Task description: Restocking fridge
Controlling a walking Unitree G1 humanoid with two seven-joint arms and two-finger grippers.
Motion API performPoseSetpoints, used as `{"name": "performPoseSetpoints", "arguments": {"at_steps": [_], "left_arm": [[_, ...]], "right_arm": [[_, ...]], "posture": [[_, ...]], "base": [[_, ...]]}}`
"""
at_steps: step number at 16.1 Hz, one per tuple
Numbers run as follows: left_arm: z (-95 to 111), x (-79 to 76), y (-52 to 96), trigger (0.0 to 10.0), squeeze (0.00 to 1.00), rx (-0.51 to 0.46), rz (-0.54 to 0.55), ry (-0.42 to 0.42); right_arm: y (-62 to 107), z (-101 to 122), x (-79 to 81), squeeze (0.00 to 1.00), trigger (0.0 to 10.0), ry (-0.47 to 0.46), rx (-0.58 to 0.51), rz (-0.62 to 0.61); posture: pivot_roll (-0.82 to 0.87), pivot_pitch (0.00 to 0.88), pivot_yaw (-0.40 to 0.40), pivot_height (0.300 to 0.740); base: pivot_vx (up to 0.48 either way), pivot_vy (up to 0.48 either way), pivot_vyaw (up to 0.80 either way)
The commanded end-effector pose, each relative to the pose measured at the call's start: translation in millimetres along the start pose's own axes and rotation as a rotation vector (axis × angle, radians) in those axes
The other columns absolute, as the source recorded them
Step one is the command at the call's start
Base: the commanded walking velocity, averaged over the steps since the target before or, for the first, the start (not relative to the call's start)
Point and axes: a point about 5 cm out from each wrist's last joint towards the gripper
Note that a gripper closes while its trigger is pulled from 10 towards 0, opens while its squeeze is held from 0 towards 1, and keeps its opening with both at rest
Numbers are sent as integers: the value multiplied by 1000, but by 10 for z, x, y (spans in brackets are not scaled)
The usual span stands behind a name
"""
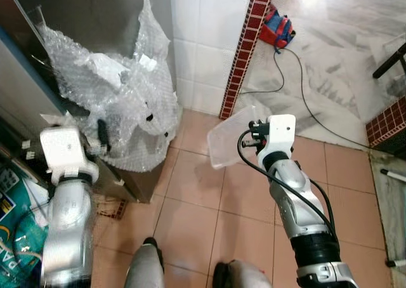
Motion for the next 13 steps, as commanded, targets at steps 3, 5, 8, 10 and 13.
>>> {"name": "performPoseSetpoints", "arguments": {"at_steps": [3,5,8,10,13], "left_arm": [[-29,-17,-108,10000,0,-8,-47,6],[-8,-29,-172,10000,0,-25,-40,4],[56,-5,-306,10000,0,-65,26,21],[69,-13,-307,10000,0,-75,23,22],[71,120,-246,10000,0,-92,159,11]], "right_arm": [[-5,33,-15,0,10000,13,-13,-9],[-5,63,-13,0,10000,8,-19,-9],[-13,73,1,0,10000,8,-22,-3],[-15,74,-9,0,10000,10,-22,-2],[-28,49,-12,0,10000,20,-16,-2]], "posture": [[107,169,-93,740],[108,169,-95,740],[99,164,-100,740],[98,163,-99,740],[101,158,-90,740]], "base": [[0,0,0],[0,0,0],[0,0,0],[0,0,0],[0,0,0]]}}
Point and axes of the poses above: a point about 5 cm out from each wrist's last joint towards the gripper, its own y axis pointing back from the gripper into the wrist, its own z axis along the axis of the wrist's last joint, x = y × z, and after that the axes turned 5 degrees about -y, right-handed
